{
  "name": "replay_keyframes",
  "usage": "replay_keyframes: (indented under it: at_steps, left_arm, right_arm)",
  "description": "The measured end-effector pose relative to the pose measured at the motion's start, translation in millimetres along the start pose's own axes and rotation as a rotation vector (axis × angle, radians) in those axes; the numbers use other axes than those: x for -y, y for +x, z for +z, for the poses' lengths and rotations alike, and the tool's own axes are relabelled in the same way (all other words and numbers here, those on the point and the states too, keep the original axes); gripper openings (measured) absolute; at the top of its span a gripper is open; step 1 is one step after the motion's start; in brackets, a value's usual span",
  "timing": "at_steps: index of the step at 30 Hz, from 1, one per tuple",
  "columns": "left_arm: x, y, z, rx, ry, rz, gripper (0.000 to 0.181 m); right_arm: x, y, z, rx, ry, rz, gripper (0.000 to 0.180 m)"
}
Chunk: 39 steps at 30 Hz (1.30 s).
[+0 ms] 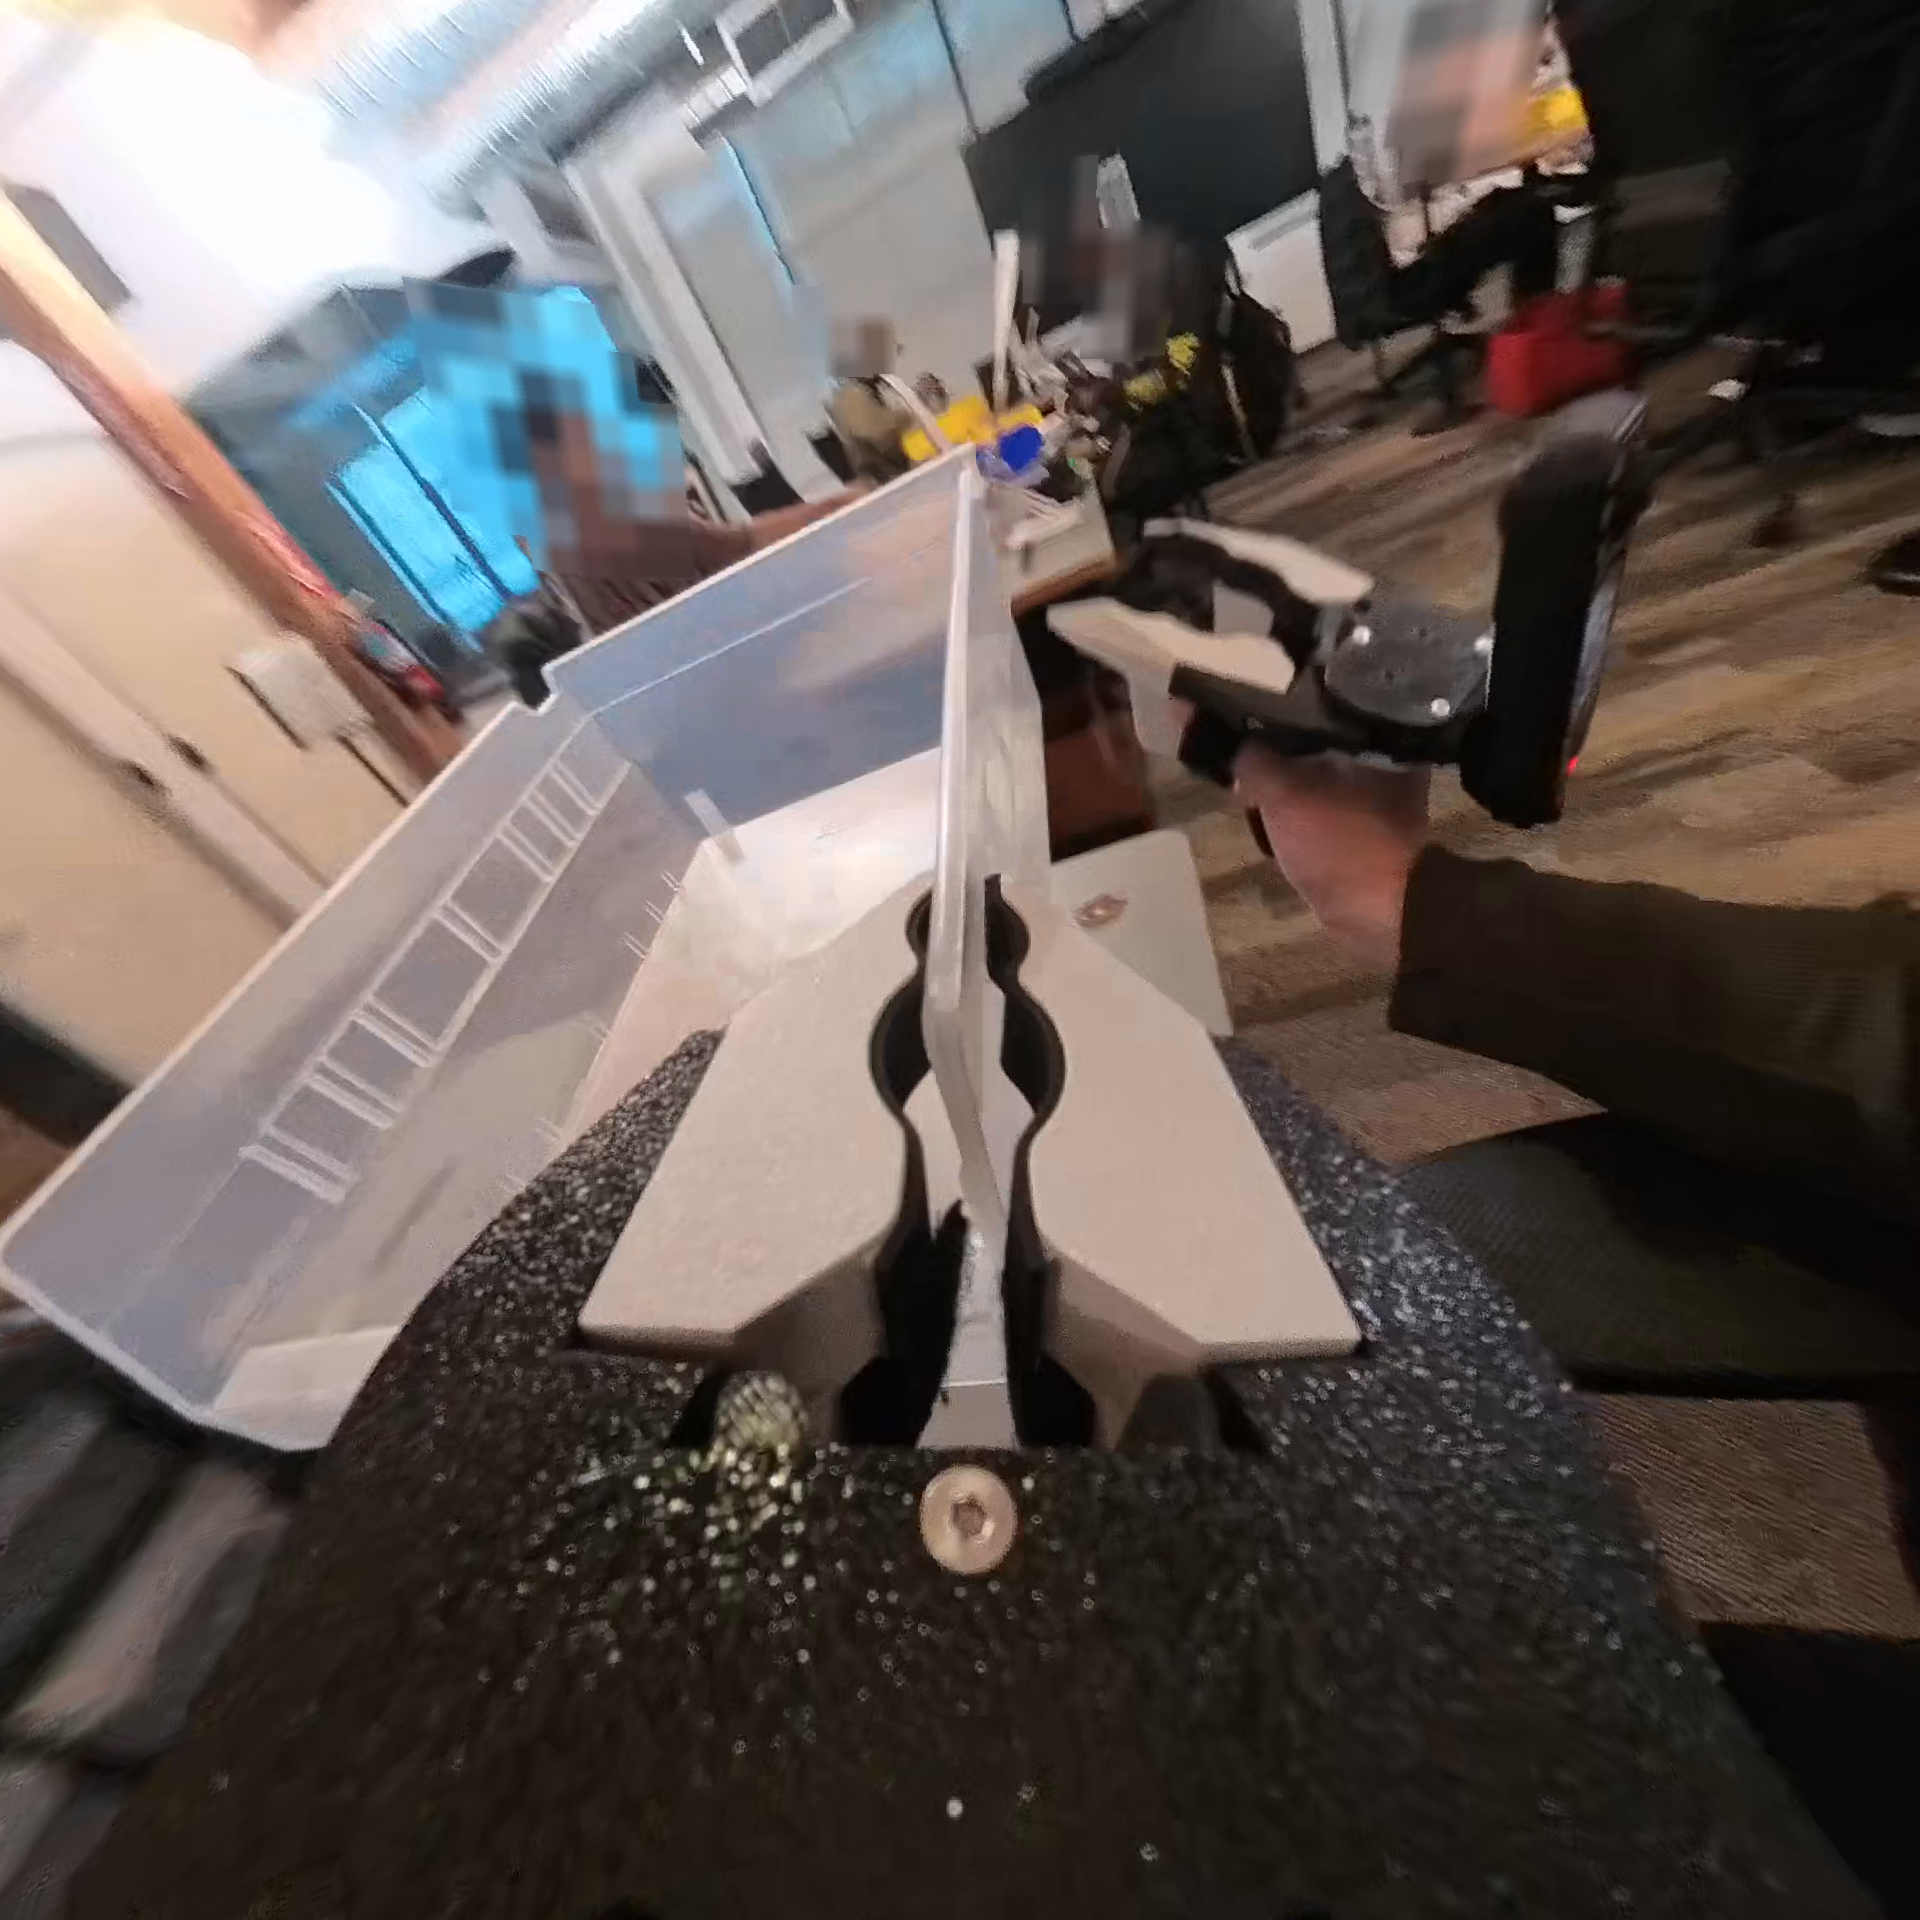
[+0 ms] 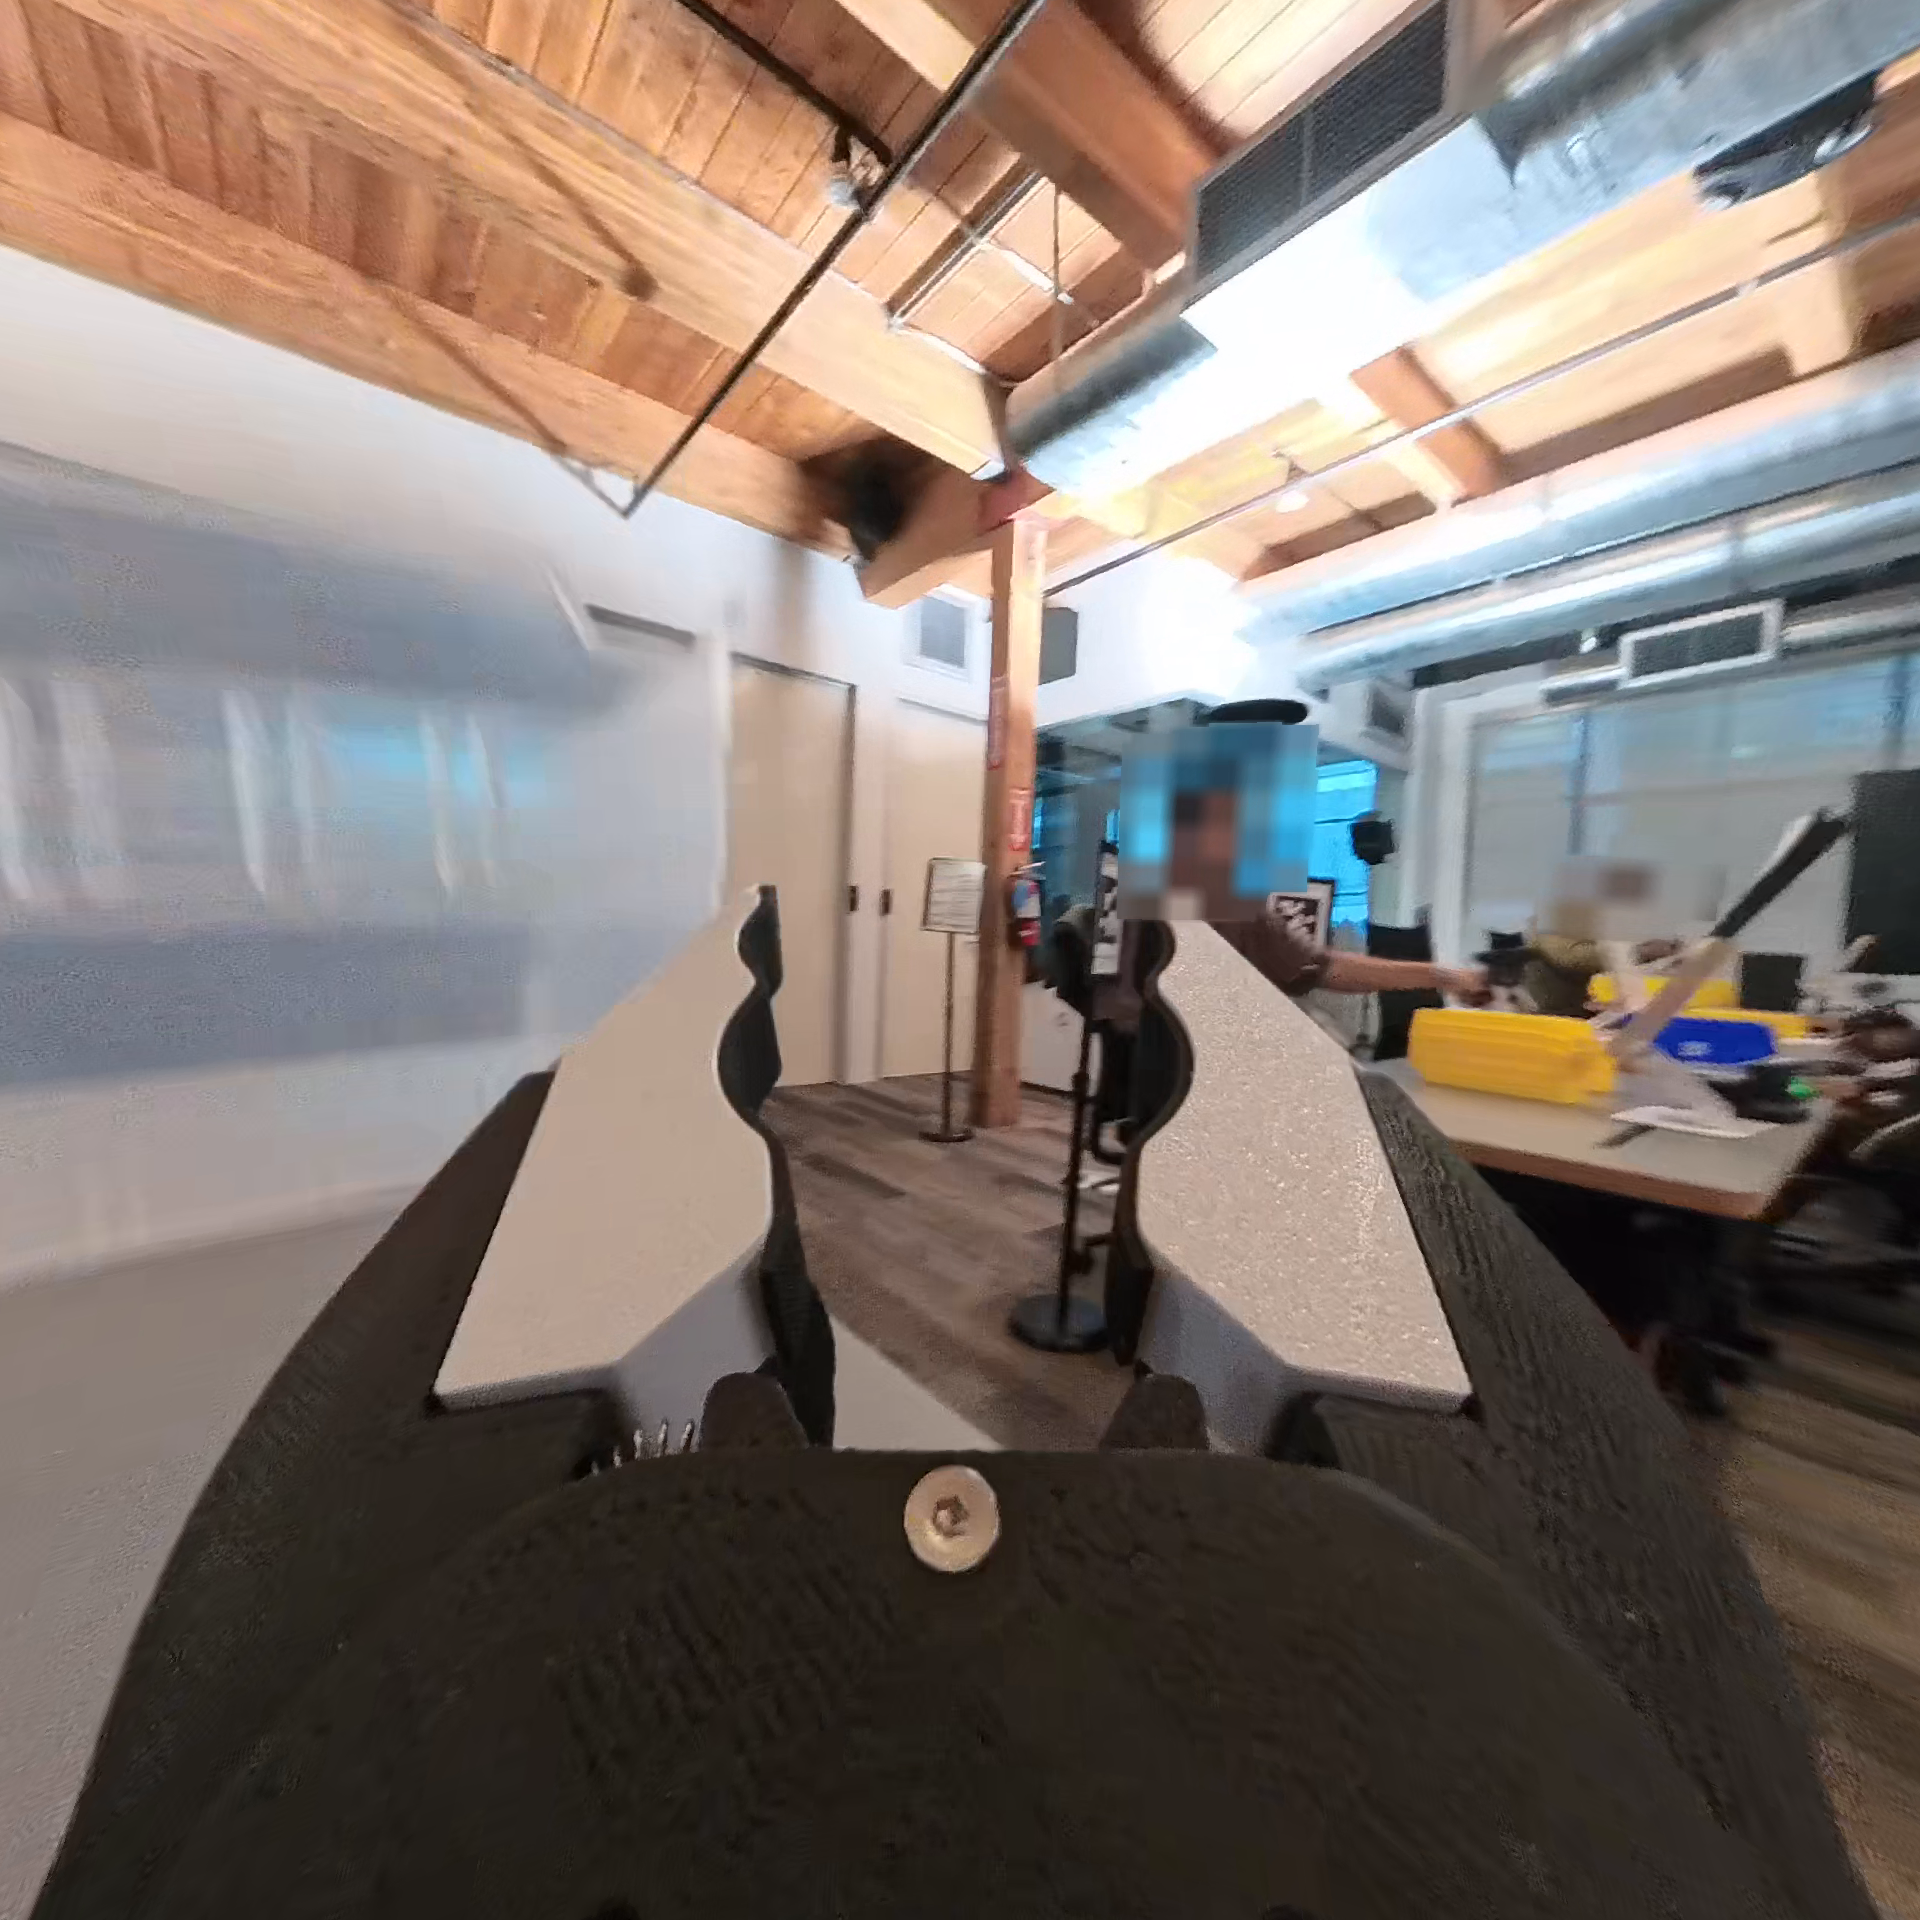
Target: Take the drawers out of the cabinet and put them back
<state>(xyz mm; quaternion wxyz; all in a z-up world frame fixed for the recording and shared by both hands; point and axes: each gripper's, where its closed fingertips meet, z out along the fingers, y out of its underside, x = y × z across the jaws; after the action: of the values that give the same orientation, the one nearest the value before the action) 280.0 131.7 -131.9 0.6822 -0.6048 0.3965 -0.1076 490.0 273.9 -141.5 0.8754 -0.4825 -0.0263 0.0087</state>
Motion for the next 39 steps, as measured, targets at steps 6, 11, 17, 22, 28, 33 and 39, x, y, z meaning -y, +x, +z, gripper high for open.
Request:
replay_keyframes:
  at_steps: [6,11,17,22,28,33,39]
  left_arm:
    - [-68,17,71,-0.053,-0.149,-0.057,0.003]
    - [-101,10,94,-0.012,-0.201,-0.187,0.003]
    - [-132,11,102,0.093,-0.278,-0.076,0.003]
    - [-130,3,88,0.215,-0.242,-0.057,0.033]
    - [-45,-24,-47,0.348,0.023,-0.099,0.088]
    - [-58,-73,-223,0.741,-0.056,-0.081,0.094]
    - [-91,-87,-458,1.271,-0.393,0.008,0.093]
  right_arm:
    - [-4,14,4,0.004,-0.004,0.055,0.068]
    - [-2,-22,9,0.123,-0.009,-0.076,0.063]
    - [-8,-50,11,0.215,-0.04,-0.118,0.064]
    - [-17,-59,10,0.24,-0.078,-0.147,0.063]
    - [-31,-92,4,0.365,-0.167,0.091,0.086]
    - [9,-146,-28,0.437,-0.136,0.229,0.089]
    - [-22,-218,-83,0.573,-0.424,-0.024,0.106]
